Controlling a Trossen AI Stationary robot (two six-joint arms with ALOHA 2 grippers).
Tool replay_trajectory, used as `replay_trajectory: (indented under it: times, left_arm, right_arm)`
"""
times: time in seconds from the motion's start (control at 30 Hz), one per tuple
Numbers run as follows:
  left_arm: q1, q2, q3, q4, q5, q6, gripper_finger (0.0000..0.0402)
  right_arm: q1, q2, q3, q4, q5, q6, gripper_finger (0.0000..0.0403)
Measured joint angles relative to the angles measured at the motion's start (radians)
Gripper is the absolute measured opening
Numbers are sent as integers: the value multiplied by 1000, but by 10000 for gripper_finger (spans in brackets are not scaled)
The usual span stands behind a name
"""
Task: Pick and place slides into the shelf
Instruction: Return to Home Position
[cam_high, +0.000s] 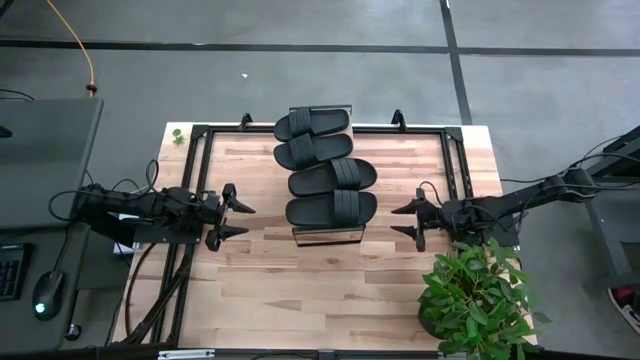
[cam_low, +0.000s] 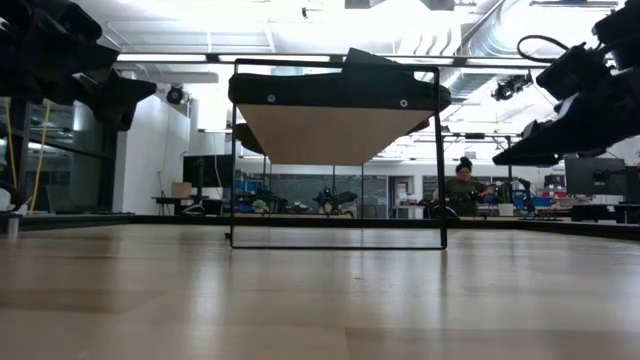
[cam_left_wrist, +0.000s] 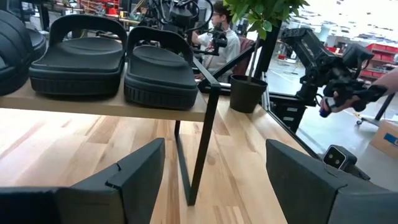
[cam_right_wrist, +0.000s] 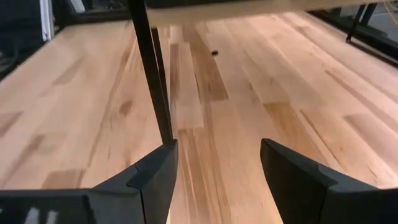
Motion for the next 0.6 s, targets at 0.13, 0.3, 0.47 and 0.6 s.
replay_trajectory:
  times: [0.13, 0.3, 0.47, 0.6]
  left_arm:
    - [0, 0, 0, 0, 0, 1, 262]
    - [0, 0, 0, 0, -1, 1, 262]
    - [0, 0, 0, 0, -4, 2, 262]
    - [0, 0, 0, 0, -4, 2, 262]
  right_arm:
    - [0, 0, 0, -56, 0, 14, 220]
    - [0, 0, 15, -167, -4, 69, 220]
    - [0, 0, 21, -184, -4, 66, 220]
    - [0, 0, 23, -187, 0, 64, 220]
